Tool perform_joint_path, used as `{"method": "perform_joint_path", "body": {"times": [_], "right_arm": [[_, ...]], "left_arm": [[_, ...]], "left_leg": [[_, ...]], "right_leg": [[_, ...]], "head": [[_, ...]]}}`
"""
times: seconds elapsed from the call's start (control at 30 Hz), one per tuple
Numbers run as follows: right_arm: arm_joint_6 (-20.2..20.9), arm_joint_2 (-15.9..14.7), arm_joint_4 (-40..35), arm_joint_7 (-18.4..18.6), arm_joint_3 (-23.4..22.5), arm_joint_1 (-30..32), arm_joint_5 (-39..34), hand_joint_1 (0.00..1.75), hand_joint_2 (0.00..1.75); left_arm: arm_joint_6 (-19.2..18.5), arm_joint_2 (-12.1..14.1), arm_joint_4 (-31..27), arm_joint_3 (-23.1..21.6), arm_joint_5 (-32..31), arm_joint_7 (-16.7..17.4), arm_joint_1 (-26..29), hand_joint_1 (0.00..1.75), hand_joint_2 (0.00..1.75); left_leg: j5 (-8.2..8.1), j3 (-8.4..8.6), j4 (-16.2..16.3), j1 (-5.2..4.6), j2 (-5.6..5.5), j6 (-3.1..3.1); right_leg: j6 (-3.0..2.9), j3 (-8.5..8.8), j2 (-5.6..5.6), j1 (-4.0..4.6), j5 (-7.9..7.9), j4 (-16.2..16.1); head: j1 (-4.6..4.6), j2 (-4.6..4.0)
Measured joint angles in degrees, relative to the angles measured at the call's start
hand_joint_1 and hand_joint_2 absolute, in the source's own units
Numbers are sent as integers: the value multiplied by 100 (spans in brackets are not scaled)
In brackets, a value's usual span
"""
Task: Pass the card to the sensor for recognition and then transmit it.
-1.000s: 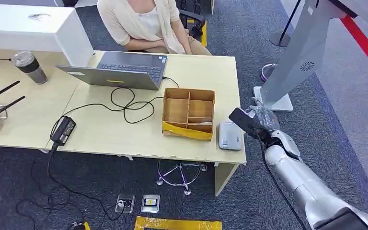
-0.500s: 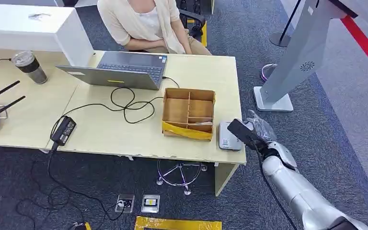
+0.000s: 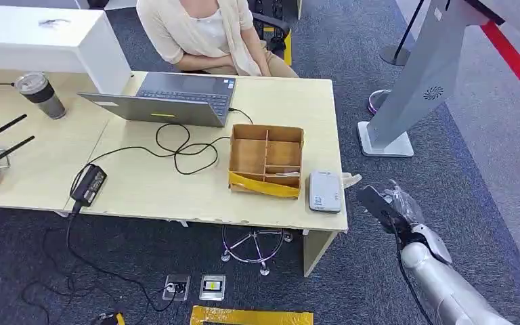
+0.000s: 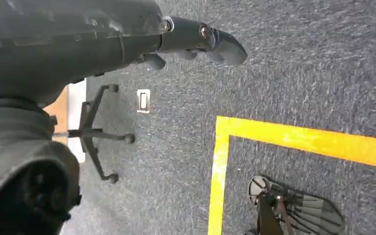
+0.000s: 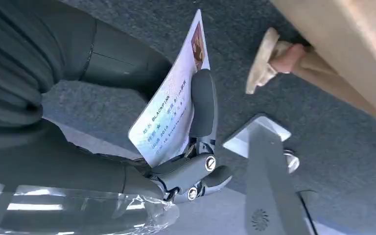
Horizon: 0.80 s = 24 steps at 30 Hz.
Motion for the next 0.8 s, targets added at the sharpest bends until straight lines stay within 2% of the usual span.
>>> {"method": "perform_joint_path", "body": {"times": [0.37,0.8], "right_arm": [[-171,-547,39,42,-361,515,-284,175,175],[-276,-835,46,-190,-702,475,-444,175,175]], "left_arm": [[-271,149,0,-168,-160,-282,1,0,0],[-328,206,0,-337,-210,-343,-3,0,0]], "left_leg": [[-2,-4,-1,0,-3,-3],[-2,-4,0,0,-4,-3]], "right_leg": [[0,-3,-2,0,-1,0],[0,-1,-3,0,0,0]], "head": [[-2,0],[2,0]]}}
